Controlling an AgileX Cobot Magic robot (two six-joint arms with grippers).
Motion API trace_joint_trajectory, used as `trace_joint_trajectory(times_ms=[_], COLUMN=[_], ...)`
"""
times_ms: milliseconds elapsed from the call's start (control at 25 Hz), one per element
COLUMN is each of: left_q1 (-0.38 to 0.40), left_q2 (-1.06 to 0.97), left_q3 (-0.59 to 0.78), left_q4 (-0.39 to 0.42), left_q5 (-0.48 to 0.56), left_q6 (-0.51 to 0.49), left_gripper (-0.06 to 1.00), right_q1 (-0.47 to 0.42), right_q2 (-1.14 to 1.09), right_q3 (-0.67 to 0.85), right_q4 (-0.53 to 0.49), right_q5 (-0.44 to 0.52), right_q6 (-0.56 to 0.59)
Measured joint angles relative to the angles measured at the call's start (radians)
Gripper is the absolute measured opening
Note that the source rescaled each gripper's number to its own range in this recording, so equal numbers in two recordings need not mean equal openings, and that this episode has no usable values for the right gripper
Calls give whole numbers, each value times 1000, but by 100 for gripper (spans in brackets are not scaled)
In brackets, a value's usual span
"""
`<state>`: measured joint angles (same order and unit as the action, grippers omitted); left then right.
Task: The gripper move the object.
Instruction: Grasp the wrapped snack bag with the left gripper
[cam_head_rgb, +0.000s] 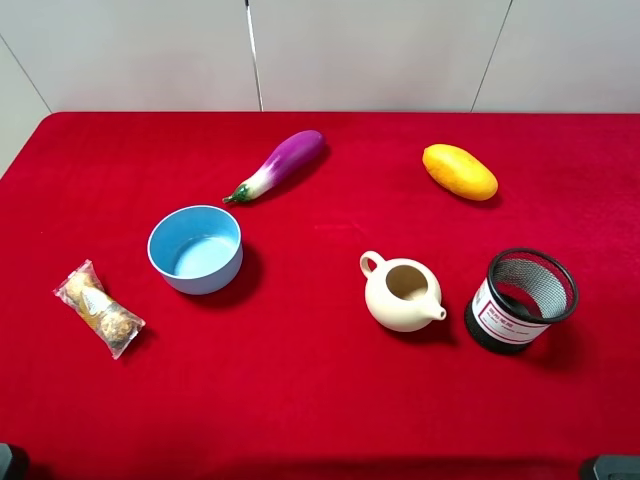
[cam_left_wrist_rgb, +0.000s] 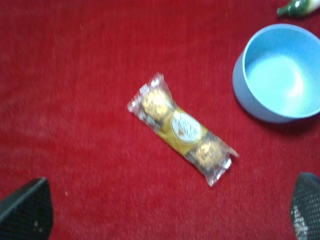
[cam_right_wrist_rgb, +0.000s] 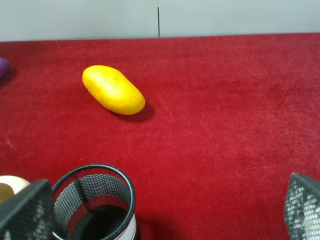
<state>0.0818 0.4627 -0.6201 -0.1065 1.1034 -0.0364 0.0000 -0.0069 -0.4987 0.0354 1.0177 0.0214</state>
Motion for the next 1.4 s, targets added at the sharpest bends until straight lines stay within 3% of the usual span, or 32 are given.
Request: trace_joint_trajectory(times_ms=[440, 880, 1080, 1400], left_q1=[0, -7, -75, -232], left_q2=[272, 585, 699, 868], left_q3=[0, 0, 0, 0], left_q4=[-7, -50, -43, 40], left_q5=[-65, -266, -367, -485], left_q6=[-85, -100, -171, -414], left_gripper=[93, 90, 89, 89], right_q1=[0, 0, 0, 0], right_q2=[0, 0, 0, 0], right_q3=[0, 0, 0, 0], right_q4=[0, 0, 0, 0], right_q5=[0, 0, 0, 0], right_q6=[0, 0, 0, 0])
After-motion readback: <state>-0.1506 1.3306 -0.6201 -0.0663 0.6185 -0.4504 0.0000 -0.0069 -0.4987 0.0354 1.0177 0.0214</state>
